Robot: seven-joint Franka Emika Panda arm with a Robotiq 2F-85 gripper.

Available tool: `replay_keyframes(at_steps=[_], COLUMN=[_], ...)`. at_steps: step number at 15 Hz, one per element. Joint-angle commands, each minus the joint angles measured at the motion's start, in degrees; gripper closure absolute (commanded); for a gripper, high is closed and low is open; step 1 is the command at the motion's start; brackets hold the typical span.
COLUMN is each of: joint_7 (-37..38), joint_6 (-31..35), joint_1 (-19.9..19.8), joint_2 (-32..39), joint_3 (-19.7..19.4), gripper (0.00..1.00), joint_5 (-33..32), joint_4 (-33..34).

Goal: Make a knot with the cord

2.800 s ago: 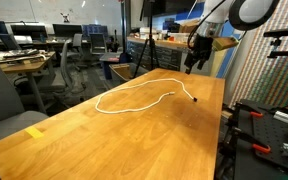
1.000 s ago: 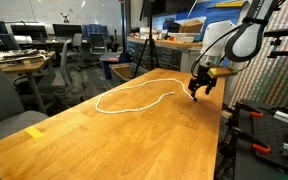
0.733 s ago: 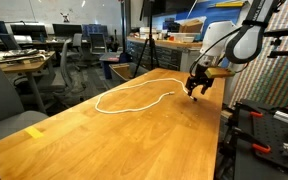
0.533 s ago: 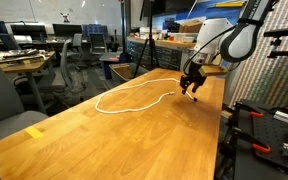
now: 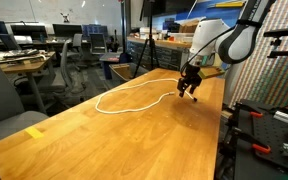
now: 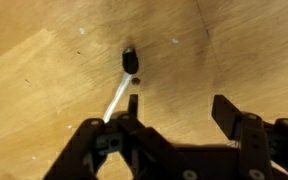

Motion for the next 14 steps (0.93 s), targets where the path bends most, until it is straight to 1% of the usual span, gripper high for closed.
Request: replay_keyframes(at_steps=[1, 2, 3, 4, 5, 6, 7, 10, 11, 13, 14], joint_7=[0.6, 1.4, 1.5, 1.9, 4.3, 6.2, 7.6, 8.5, 8.3, 10.0, 11.0], joint_6=[0.0, -0.4, -1.5, -2.6, -4.4, -6.1, -7.2, -9.1, -8.7, -8.2, -7.7], joint_1=[0.5, 1.3, 1.1, 1.7, 4.4, 6.3, 7.4, 7.0, 6.0, 5.7, 5.8], joint_2=[0.1, 0.2, 0.7, 0.9, 1.1, 1.4, 1.9, 4.2, 5.2, 6.5, 7.0], joint_3=[-1.1, -2.1, -1.7, -2.4, -5.7, -8.1, -9.4, -8.3, -7.0, -5.9, -5.6], gripper=[0.06, 0.06, 0.06, 0.01, 0.00, 0.00, 0.00, 0.00, 0.20, 0.31, 0.39], joint_5=[-0.6, -1.2, -0.4, -0.9, -3.5, -5.6, -7.0, -4.4, -2.4, 0.1, 1.1], joint_4=[0.4, 0.6, 0.5, 0.6, 1.3, 1.8, 2.0, 1.8, 1.6, 1.9, 2.0])
